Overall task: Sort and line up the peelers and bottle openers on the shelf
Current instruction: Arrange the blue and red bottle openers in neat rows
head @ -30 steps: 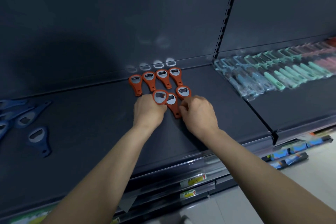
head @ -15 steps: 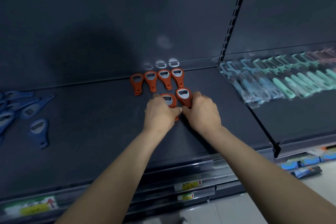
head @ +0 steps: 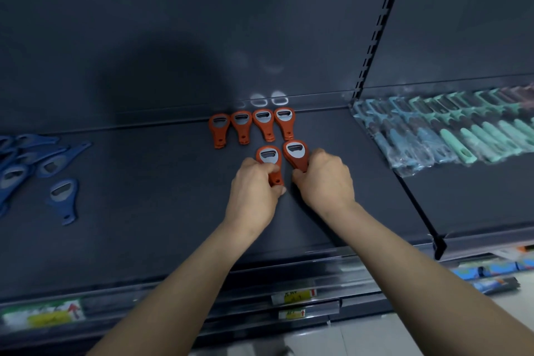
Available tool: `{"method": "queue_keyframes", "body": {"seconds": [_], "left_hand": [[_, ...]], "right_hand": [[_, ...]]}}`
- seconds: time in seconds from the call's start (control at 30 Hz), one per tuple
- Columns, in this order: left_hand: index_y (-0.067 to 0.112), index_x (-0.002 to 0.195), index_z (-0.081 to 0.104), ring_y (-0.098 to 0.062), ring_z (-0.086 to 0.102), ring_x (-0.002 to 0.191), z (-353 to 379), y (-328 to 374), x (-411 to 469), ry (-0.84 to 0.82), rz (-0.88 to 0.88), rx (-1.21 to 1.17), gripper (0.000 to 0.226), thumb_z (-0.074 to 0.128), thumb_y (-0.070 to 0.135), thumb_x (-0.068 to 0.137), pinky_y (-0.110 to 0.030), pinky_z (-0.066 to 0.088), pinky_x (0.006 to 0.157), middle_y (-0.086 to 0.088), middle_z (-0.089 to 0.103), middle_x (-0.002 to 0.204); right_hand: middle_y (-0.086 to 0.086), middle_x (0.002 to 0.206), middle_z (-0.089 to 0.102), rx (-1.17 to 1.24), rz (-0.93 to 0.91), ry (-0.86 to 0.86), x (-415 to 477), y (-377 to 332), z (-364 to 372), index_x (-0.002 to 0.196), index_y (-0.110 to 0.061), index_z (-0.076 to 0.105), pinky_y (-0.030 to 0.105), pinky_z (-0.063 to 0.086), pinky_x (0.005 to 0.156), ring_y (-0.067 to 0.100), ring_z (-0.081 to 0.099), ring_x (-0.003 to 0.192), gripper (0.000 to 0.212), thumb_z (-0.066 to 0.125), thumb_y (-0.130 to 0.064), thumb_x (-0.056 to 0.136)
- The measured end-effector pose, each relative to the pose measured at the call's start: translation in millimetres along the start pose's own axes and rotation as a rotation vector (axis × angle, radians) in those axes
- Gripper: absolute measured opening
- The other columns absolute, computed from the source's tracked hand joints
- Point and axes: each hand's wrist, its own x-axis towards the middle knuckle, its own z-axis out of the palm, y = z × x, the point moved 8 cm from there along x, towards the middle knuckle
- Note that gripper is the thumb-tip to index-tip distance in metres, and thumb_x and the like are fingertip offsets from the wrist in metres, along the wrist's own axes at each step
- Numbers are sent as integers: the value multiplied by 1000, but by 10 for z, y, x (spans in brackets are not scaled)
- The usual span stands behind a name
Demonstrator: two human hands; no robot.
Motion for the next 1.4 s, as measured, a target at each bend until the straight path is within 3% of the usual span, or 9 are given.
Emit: {"method": "queue_keyframes", "body": {"seconds": [0.4, 0.5, 0.63, 0.73, 0.93, 1.13, 1.27, 1.33, 1.4], "left_hand": [[1, 85, 70, -19, 59, 79, 49, 54, 1, 38, 101, 18, 13, 75, 5, 74, -37, 52, 77, -4, 59, 92], [-1, 88, 68, -19, 59, 80, 50, 43, -1, 47, 91, 20, 16, 74, 5, 74, -36, 51, 77, -4, 59, 93], [9, 98, 69, -17, 58, 82, 26, 50, -31, 27, 91, -7, 26, 77, 12, 73, -27, 47, 76, 3, 53, 90], [16, 104, 69, -18, 58, 86, -173, -75, -7, 76, 41, -43, 29, 76, 20, 76, -30, 47, 80, -1, 58, 95], [6, 105, 60, -28, 56, 99, -749, -622, 401, 283, -211, 56, 29, 66, 26, 85, -26, 35, 76, -13, 57, 109], [-1, 119, 46, -37, 50, 113, -638, -688, 792, 180, -345, 101, 55, 68, 32, 82, -40, 42, 88, -22, 52, 123], [-3, 108, 54, -38, 55, 108, -596, -673, 898, 121, -355, 159, 27, 58, 7, 83, -36, 44, 77, -22, 58, 116], [0, 88, 58, -39, 59, 102, -617, -690, 871, 103, -357, 198, 8, 53, 1, 82, -36, 45, 73, -22, 62, 109], [5, 66, 48, -38, 60, 96, -659, -698, 795, 93, -356, 243, 15, 53, -1, 79, -34, 42, 66, -21, 64, 101]], "right_hand": [[17, 93, 63, 10, -7, 45, -42, 22, -18, 80, -9, 39, 30, 34, 60, 38, 59, 88, 25, 58, -25, 85], [16, 95, 63, -12, -18, 41, -67, 18, -29, 83, -11, 40, 30, 34, 61, 37, 59, 90, 29, 59, -32, 87], [14, 98, 61, -30, -70, 119, -70, -38, -135, 93, -5, 53, 30, 33, 62, 34, 57, 91, 28, 54, -33, 91], [14, 100, 59, 28, -192, 106, -29, -226, -151, 101, -4, 58, 33, 37, 69, 33, 55, 93, 22, 53, -24, 91], [15, 99, 59, 43, -292, 34, 6, -574, -35, 96, -4, 61, 37, 46, 75, 35, 55, 92, 22, 53, -24, 90], [15, 99, 59, -18, -248, 61, 76, -559, -52, 97, -4, 62, 36, 43, 74, 34, 54, 95, 22, 53, -23, 89], [16, 98, 59, -36, -156, 112, 82, -391, -121, 97, -3, 61, 36, 43, 72, 34, 54, 92, 26, 56, -28, 89], [16, 97, 59, -36, -155, 113, 64, -363, -116, 95, -4, 61, 35, 41, 71, 34, 54, 91, 26, 56, -29, 89], [15, 96, 59, -37, -168, 107, 57, -383, -100, 95, -4, 60, 34, 39, 70, 33, 54, 91, 26, 56, -29, 89]]}}
